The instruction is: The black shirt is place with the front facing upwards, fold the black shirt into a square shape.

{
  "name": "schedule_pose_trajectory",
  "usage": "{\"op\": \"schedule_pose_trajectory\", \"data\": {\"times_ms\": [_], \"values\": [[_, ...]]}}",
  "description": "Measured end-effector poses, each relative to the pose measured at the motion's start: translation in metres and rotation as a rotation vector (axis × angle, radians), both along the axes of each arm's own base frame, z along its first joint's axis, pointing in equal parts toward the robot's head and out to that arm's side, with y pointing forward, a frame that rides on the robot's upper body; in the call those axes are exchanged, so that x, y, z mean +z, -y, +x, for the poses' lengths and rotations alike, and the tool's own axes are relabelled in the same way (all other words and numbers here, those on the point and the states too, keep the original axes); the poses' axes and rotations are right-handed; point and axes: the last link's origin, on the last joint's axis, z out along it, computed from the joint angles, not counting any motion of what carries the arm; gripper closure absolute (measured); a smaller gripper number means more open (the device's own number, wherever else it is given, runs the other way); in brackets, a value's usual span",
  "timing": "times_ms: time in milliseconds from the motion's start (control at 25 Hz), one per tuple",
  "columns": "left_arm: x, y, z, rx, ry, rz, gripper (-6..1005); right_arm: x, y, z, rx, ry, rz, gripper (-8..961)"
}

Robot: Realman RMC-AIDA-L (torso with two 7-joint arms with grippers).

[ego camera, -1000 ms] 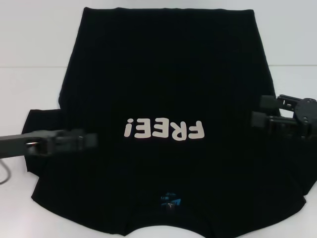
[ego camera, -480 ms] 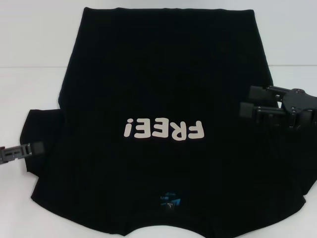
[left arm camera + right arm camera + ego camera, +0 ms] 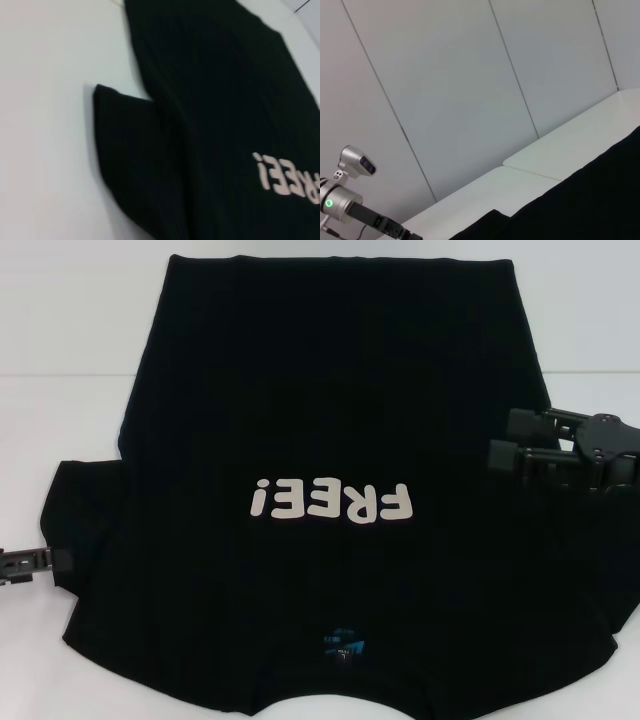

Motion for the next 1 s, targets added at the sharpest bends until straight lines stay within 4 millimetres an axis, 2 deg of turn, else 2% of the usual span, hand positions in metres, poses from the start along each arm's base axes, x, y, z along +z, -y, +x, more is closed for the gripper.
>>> {"op": "schedule_pose_trajectory", "data": {"times_ms": [400,1000], "values": [[-0.013,-0.019,0.004,0.012,-0.082,-0.056,94,0.002,-0.001,-0.001,0.0,-0.002,-0.001,58],[-0.021,-0.03,0.014,-0.022,-0.108,-0.096,105,0.007,-0.001,0.0,0.001,-0.018,0.015,59]]}}
